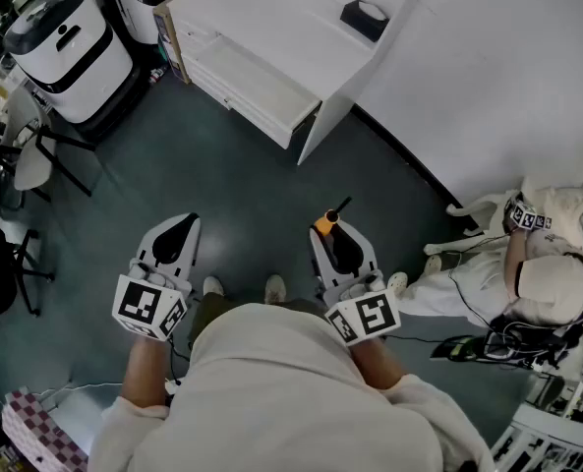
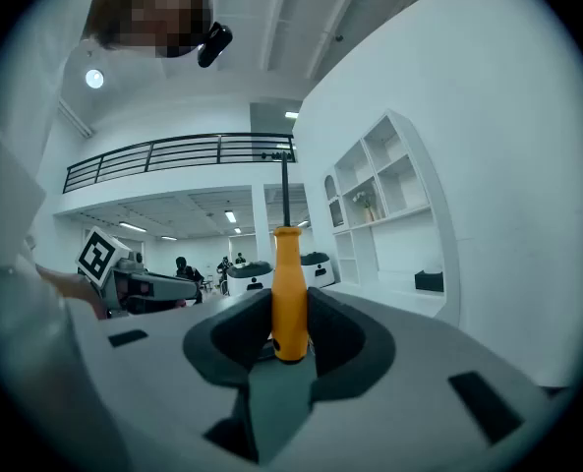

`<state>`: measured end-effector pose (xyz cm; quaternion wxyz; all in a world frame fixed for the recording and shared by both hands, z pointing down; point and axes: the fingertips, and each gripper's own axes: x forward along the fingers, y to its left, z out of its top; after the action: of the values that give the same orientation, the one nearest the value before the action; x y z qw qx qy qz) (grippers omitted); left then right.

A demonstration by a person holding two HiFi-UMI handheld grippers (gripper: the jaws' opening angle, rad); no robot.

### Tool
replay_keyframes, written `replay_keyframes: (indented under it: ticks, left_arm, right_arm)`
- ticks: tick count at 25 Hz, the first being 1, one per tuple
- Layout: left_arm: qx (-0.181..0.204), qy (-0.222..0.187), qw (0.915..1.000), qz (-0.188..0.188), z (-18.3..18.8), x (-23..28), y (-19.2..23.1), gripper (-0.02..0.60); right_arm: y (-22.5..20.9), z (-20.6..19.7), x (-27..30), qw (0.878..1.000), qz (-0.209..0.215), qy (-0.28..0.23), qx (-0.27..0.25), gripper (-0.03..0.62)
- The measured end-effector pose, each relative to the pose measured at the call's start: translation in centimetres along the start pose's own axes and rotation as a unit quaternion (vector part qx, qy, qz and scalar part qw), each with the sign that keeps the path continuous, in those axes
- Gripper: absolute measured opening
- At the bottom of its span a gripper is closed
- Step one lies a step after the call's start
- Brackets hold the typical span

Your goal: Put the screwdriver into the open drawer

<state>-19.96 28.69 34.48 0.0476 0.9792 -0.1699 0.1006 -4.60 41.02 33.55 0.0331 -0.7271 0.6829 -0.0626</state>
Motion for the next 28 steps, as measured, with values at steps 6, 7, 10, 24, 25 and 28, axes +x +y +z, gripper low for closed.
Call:
replay_keyframes:
  ticks: [6,7,10,24,25,28]
  left_arm:
    - [-0.001,0.002,1.0,0.0,0.1,0.2,0.0,0.005]
    - [-0.001,0.002,1.0,0.001,0.1,0.3,0.1,0.005]
    - [-0.002,0.003,1.0,0.004,0.2,0.7,0.2,0.005]
    - [-0.018,0.011,0.9989,0.042,-0.9,1.9,-0.7,0.005]
    - [-0.02,0.012,0.9987,0.044,-1.1,1.9,-0.7,0.005]
    - [-0.022,0.012,0.9985,0.049,-1.2,2.6,0.0,0.005]
  right_arm:
    - [-0.3,0.0,0.2,1.0,0.0,0.002,-0.002,0.12]
    - [-0.4,0.0,0.3,1.0,0.0,0.003,-0.002,0.12]
    - [-0.9,0.0,0.6,1.0,0.002,0.005,-0.001,0.12]
    - [-3.7,0.4,2.9,0.999,0.042,0.007,-0.01,0.119]
    - [-3.8,0.3,3.1,0.999,0.043,0.008,-0.011,0.118]
    - [-4.4,0.1,4.2,0.999,0.047,0.008,-0.01,0.118]
